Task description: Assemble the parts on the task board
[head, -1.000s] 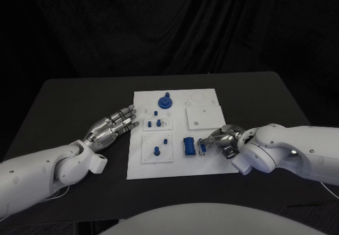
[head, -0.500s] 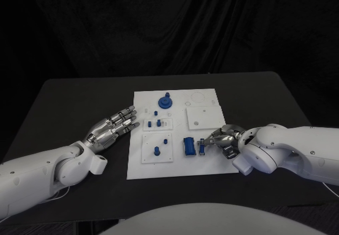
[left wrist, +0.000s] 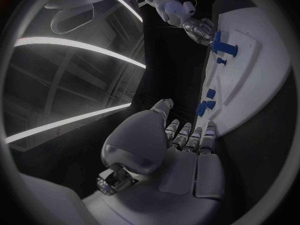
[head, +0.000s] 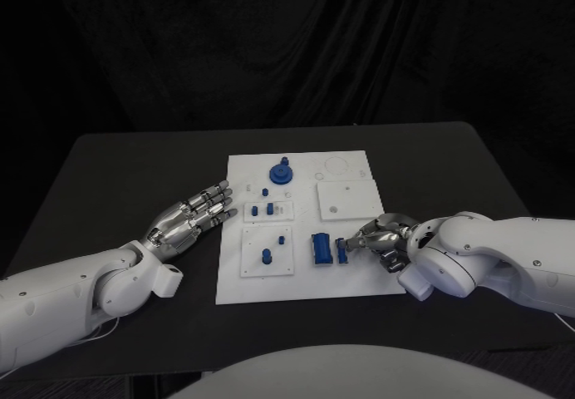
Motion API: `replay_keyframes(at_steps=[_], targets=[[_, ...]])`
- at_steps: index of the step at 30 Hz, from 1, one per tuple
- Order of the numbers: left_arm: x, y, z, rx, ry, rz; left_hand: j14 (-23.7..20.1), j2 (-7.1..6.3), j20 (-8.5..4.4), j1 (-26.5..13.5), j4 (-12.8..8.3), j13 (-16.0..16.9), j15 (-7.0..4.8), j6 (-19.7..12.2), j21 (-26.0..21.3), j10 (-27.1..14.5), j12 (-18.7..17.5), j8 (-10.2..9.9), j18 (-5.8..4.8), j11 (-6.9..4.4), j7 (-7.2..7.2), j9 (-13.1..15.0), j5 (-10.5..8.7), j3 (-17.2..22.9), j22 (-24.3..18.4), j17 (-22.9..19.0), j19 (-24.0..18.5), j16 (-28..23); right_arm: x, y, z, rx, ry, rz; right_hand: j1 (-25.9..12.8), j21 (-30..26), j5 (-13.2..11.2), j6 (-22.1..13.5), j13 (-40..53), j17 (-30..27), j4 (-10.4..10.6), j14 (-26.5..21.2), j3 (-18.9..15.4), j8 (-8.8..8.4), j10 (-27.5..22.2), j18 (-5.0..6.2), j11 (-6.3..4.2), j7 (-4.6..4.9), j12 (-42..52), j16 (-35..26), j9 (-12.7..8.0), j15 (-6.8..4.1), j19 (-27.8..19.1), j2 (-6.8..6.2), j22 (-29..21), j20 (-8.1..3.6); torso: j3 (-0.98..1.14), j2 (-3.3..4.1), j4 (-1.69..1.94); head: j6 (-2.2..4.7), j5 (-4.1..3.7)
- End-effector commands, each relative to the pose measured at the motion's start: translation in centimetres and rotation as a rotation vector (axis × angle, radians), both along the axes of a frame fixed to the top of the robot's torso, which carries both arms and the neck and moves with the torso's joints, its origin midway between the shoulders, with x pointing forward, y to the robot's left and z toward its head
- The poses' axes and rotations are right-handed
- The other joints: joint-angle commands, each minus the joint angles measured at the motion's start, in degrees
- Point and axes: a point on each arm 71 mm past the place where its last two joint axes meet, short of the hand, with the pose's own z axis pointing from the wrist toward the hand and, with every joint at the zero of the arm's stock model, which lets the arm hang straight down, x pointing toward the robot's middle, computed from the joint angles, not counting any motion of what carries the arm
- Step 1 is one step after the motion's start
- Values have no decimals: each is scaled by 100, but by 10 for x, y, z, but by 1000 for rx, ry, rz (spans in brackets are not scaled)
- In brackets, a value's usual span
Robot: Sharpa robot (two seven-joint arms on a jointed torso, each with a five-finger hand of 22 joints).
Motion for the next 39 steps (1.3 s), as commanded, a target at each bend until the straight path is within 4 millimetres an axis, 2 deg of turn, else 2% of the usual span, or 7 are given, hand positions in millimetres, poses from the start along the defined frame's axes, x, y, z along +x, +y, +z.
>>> replay_keyframes(at_steps=[1,6,17,24,26,32,39], targets=[[-2,1,0,-25,-12,3,12,16,48,-51,6,5,30,-5,35,-4,18,18,6,50,41,3,27,28,2,10,-4,25,-1,0,1,-21,-18,28,-54,-34,-80,-60,1509,619,11,447,-86,52,603,80,27,-14,15,-30,18,39,123,20,1159,53,-1,-1,3,0,1],[-2,1,-1,-26,-13,4,14,16,49,-55,2,5,36,0,36,-4,20,19,3,48,43,4,27,32,5,10,-2,26,4,-2,11,-51,-196,80,39,-15,-84,-87,1509,660,-2,456,-120,107,603,76,19,-27,15,-11,51,33,133,84,1166,50,-2,0,2,0,22],[-3,3,0,-28,-22,14,19,4,48,-62,-14,9,37,37,49,6,40,27,0,42,54,10,30,39,33,12,19,29,5,-4,41,-148,-680,313,510,160,909,-240,1509,844,-60,488,26,-187,603,30,-26,8,15,71,-217,-6,211,68,1230,12,-1,1,4,0,35],[-3,2,0,-29,-23,13,19,4,48,-62,-14,9,37,37,49,6,40,27,0,42,54,10,30,39,33,12,19,29,0,-3,39,-203,-736,445,745,267,1781,-260,1509,899,12,495,408,-1077,603,6,-148,-92,15,97,-912,-106,254,-58,1267,-60,-7,1,-1,0,49],[-3,2,0,-29,-22,13,19,4,48,-62,-14,9,37,37,49,6,40,27,0,42,54,10,30,39,33,12,19,29,-2,-3,36,-228,-734,480,766,303,1896,100,1509,868,32,487,665,-1586,603,-1,-264,-202,15,82,-1268,-187,271,-184,1278,-182,-9,0,-1,0,54],[-3,3,0,-28,-22,14,19,4,48,-62,-14,9,37,37,49,6,40,27,0,42,54,10,30,39,33,12,19,29,-5,-3,28,-266,-717,525,775,313,2055,275,1509,868,-9,488,817,-2069,603,-7,-301,-250,15,79,-1545,-236,275,-272,1280,-202,-6,-3,-3,0,52],[-3,2,0,-29,-20,11,21,0,46,-66,-24,8,34,44,52,7,41,30,0,39,61,11,37,45,36,12,24,30,-4,-2,22,-287,-690,548,770,309,2453,309,1509,860,-66,487,930,-2361,603,-6,-299,-246,15,75,-1699,-237,272,-306,1278,-205,0,2,7,0,13]])
